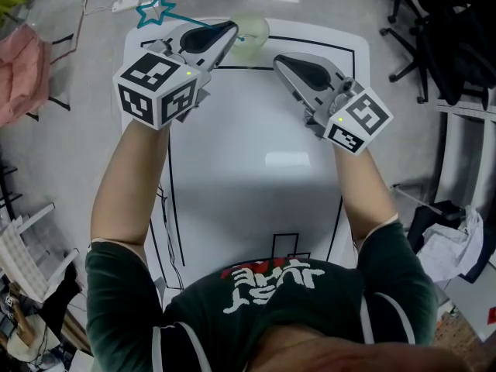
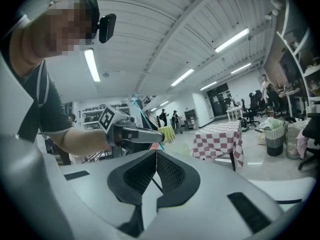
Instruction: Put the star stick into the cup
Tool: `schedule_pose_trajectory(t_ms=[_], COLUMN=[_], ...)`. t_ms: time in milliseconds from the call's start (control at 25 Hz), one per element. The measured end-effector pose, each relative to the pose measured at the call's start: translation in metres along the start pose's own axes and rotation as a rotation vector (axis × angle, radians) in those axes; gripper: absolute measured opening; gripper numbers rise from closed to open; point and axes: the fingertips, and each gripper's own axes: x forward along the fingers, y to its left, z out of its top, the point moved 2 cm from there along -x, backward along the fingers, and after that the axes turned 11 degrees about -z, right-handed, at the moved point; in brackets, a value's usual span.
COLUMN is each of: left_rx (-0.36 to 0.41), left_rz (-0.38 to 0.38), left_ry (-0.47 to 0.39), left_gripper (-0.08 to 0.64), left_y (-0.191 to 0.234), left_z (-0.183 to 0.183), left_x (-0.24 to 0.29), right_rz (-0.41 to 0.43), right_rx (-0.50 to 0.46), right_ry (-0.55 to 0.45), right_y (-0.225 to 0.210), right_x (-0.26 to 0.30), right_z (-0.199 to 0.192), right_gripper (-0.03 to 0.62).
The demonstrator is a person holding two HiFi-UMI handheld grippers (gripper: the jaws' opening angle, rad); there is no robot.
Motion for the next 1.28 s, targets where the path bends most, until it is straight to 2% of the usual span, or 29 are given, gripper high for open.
schedule_pose_trajectory(t_ms=[800,1160,1280], left_rx=[0.050,0.039,0.031], left_rz=[-0.007,-0.002,0.008], left_ry=[0.089,0.080,0.069], left_gripper=[0.028,0.159,0.222], left_y=[-0.002,-0.005,-0.005], left_z=[-0.008,-0.012,-0.012], left_x=[0.015,0.017,0.018], right_rz=[0.031,0.035,0.036], right_rx=[0.028,0.027,0.030], right_ry=[0.001,-0.001,0.000], right_y=[0.002,0.005,0.005], right_x=[0.000,0.000,-0.002], right_z=[-0.008,-0.006,-0.006], right_gripper=[0.034,0.034,0.034])
